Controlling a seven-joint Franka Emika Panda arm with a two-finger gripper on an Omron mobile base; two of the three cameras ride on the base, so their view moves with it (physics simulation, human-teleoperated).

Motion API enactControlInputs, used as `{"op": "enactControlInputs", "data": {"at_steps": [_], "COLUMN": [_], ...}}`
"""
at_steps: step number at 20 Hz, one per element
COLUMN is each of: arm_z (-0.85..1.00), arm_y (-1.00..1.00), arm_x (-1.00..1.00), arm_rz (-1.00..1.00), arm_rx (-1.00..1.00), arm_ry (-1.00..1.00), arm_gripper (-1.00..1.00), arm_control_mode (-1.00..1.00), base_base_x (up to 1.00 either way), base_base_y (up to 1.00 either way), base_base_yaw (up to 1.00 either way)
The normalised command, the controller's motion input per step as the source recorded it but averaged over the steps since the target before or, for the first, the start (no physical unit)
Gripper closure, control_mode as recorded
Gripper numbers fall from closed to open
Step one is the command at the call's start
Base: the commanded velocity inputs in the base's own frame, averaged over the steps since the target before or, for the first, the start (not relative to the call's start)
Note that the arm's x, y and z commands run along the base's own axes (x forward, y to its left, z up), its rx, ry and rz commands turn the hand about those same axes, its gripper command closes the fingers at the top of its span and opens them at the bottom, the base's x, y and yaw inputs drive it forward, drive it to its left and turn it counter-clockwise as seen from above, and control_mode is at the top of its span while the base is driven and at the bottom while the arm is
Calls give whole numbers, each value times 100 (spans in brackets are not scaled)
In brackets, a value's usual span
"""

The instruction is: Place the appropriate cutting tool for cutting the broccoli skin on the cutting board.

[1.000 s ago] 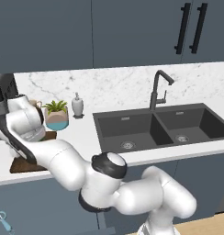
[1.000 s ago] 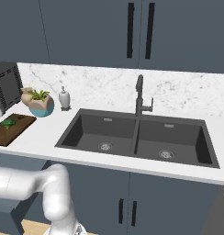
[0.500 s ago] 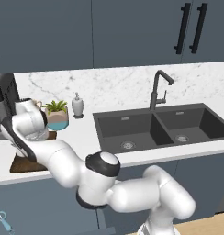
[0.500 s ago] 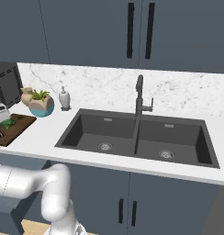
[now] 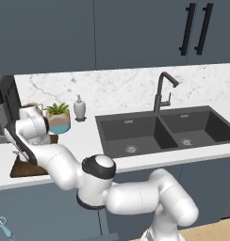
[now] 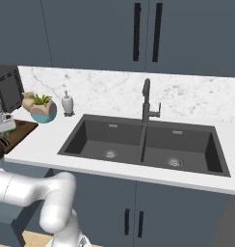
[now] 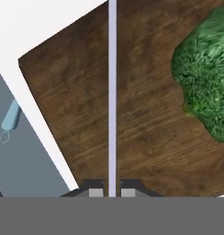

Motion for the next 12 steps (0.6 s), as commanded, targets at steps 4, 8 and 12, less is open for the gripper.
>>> {"op": "enactControlInputs", "data": {"at_steps": [4, 8, 12], "arm_z": [-26, -30, -12], "arm_y": [12, 9, 0], "arm_x": [10, 16, 2], "arm_rz": [3, 3, 2], "arm_rx": [0, 0, 0], "arm_ry": [2, 2, 0], "arm_gripper": [100, -100, -100], "arm_control_mode": [-100, -100, -100], "base_base_x": [0, 0, 0], "base_base_y": [0, 0, 0], "base_base_yaw": [0, 0, 0]}}
